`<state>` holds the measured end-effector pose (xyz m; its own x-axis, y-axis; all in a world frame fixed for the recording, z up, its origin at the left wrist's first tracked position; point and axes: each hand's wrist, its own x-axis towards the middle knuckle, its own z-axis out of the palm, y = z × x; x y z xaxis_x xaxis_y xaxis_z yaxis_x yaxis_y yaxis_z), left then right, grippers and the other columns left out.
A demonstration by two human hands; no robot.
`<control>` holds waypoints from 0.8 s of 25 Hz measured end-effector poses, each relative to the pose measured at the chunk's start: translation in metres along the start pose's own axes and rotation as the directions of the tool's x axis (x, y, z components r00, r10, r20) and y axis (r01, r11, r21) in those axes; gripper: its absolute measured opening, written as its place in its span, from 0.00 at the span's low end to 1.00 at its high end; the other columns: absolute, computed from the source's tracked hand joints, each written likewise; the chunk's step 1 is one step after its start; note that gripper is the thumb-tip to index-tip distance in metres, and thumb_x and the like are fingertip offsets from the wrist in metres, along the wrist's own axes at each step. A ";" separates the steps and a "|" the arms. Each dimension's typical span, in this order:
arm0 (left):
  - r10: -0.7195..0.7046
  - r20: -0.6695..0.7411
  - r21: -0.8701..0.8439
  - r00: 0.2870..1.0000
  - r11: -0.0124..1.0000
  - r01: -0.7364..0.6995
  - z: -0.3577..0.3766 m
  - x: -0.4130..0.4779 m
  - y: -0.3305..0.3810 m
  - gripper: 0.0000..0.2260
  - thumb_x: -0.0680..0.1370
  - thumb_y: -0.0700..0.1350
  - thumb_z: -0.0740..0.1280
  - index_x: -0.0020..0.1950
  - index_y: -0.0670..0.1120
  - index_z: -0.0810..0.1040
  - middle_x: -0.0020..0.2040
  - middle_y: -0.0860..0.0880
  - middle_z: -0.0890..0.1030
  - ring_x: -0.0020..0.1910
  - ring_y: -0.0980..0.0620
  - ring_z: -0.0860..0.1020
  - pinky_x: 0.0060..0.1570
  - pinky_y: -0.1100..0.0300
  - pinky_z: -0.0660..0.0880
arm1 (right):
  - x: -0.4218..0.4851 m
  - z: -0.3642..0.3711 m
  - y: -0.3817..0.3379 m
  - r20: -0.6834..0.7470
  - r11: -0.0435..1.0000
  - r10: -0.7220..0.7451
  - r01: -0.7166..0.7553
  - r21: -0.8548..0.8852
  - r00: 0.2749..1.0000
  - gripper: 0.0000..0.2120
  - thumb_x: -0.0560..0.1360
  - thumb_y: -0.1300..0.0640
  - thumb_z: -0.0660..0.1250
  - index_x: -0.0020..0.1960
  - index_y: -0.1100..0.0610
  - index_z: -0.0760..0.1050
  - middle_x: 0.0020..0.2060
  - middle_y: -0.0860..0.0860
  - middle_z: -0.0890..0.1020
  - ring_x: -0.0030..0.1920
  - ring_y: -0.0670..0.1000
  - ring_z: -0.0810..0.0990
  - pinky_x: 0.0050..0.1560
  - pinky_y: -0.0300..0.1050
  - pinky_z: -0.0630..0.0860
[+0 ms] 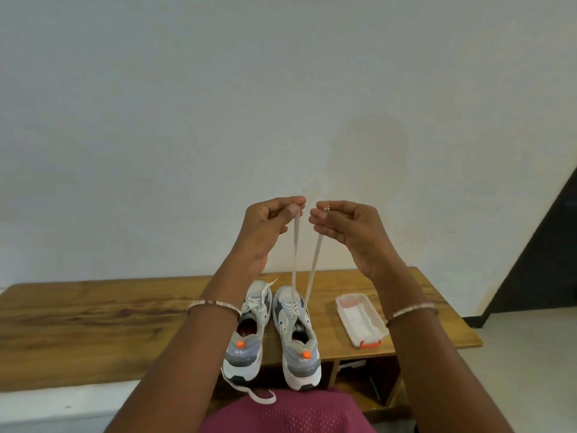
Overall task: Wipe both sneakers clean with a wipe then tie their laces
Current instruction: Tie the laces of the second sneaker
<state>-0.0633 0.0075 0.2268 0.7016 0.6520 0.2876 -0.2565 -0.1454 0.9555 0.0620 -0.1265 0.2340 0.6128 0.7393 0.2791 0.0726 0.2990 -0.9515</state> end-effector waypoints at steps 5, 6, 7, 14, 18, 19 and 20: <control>0.094 -0.129 0.013 0.987 0.996 -0.093 0.007 0.003 0.003 0.07 0.78 0.39 0.73 0.53 0.50 0.86 0.47 0.51 0.88 0.47 0.49 0.85 0.52 0.54 0.79 | 0.006 0.008 0.002 -0.192 0.928 -0.157 0.079 -0.363 0.969 0.11 0.73 0.48 0.75 0.51 0.54 0.86 0.40 0.47 0.86 0.38 0.46 0.83 0.40 0.40 0.79; 0.094 -0.132 0.020 0.987 0.996 -0.092 0.007 0.003 0.002 0.09 0.78 0.38 0.72 0.54 0.50 0.85 0.48 0.51 0.88 0.46 0.49 0.86 0.51 0.55 0.79 | 0.007 0.008 0.003 -0.225 0.925 -0.159 0.065 -0.373 0.961 0.12 0.71 0.47 0.76 0.50 0.52 0.86 0.41 0.46 0.86 0.40 0.46 0.82 0.41 0.40 0.79; 0.088 -0.128 0.017 0.988 0.996 -0.086 0.006 0.001 0.000 0.10 0.78 0.37 0.72 0.56 0.50 0.84 0.50 0.52 0.87 0.44 0.50 0.85 0.49 0.55 0.79 | 0.007 0.008 0.005 -0.236 0.930 -0.148 0.054 -0.364 0.960 0.12 0.70 0.47 0.76 0.50 0.52 0.86 0.42 0.45 0.86 0.41 0.46 0.82 0.42 0.40 0.79; 0.035 -0.140 -0.105 0.989 0.993 -0.050 0.014 -0.010 -0.015 0.08 0.78 0.41 0.72 0.56 0.50 0.85 0.52 0.53 0.87 0.52 0.53 0.85 0.52 0.57 0.79 | 0.001 0.011 0.010 -0.211 0.971 -0.112 0.061 -0.233 0.971 0.13 0.67 0.52 0.80 0.47 0.58 0.84 0.37 0.52 0.86 0.37 0.48 0.82 0.38 0.38 0.76; 0.061 -0.187 -0.161 0.981 0.983 -0.091 0.021 -0.013 -0.021 0.11 0.77 0.40 0.73 0.59 0.46 0.82 0.49 0.48 0.88 0.53 0.54 0.85 0.56 0.58 0.80 | -0.001 0.013 0.015 -0.181 0.969 -0.111 0.066 -0.239 0.977 0.09 0.71 0.54 0.77 0.48 0.56 0.85 0.39 0.52 0.87 0.39 0.49 0.83 0.40 0.43 0.75; 0.062 -0.197 -0.157 0.979 0.983 -0.094 0.022 -0.012 -0.022 0.13 0.77 0.41 0.74 0.60 0.46 0.81 0.49 0.47 0.88 0.53 0.54 0.85 0.57 0.59 0.79 | -0.001 0.014 0.016 -0.177 0.970 -0.113 0.070 -0.233 0.978 0.08 0.72 0.55 0.76 0.49 0.56 0.85 0.39 0.51 0.87 0.40 0.50 0.83 0.41 0.44 0.75; 0.059 -0.213 -0.157 0.975 0.983 -0.094 0.024 -0.011 -0.022 0.13 0.76 0.42 0.74 0.60 0.46 0.82 0.49 0.47 0.88 0.53 0.54 0.85 0.57 0.59 0.79 | -0.002 0.014 0.017 -0.171 0.972 -0.116 0.076 -0.224 0.978 0.07 0.73 0.55 0.75 0.50 0.56 0.85 0.40 0.51 0.87 0.41 0.50 0.83 0.41 0.44 0.76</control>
<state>-0.0500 -0.0143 0.2037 0.5274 0.7857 0.3233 -0.4225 -0.0876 0.9021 0.0509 -0.1139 0.2189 0.7257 0.5853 0.3616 0.2935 0.2120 -0.9321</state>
